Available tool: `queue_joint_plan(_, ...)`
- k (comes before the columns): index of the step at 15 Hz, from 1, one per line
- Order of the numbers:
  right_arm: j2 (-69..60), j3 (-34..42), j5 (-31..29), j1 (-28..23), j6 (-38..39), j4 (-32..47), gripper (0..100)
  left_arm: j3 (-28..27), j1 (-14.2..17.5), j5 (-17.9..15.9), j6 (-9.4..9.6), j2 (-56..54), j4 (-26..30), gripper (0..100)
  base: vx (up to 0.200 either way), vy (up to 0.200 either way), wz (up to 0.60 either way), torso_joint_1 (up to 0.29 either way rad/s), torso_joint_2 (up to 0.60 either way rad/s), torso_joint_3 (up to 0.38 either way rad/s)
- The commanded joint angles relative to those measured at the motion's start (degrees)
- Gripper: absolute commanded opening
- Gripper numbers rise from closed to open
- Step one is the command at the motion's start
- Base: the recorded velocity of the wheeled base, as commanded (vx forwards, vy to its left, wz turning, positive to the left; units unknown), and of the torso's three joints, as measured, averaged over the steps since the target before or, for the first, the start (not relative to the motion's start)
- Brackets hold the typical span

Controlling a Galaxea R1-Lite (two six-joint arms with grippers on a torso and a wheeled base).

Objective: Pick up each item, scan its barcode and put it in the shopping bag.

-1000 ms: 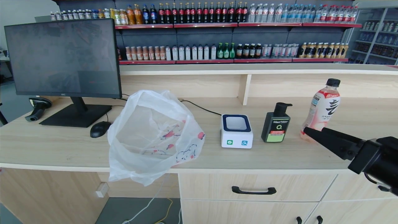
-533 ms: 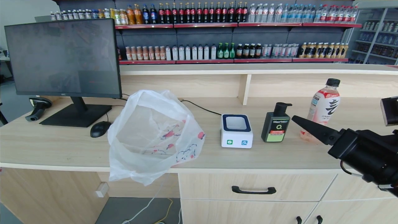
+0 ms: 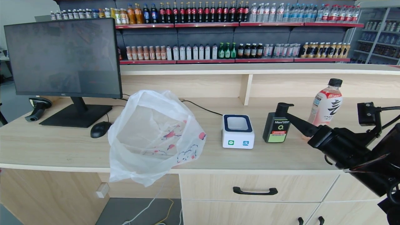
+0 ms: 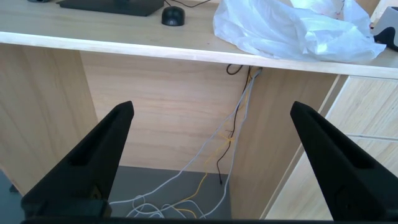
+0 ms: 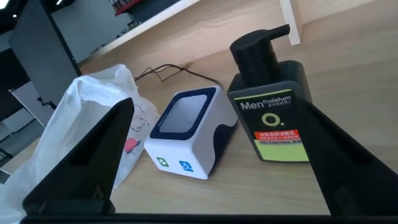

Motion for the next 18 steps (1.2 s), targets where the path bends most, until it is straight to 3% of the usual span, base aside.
queue_joint_plan(1,2.26,-0.51,0.01,-0.05,0.03,-0.12,100,0.0,0.0,0.0,-0.03,-0.02,-0.01,100,0.0,0.0,0.0,0.0,0.0,0.0)
queue_joint_plan(18,5.86,-3.68,-2.28,1.88,0.2,-1.79,100,0.0,0.0,0.0,-0.03,-0.02,-0.01,100,0.0,0.0,0.0,0.0,0.0,0.0)
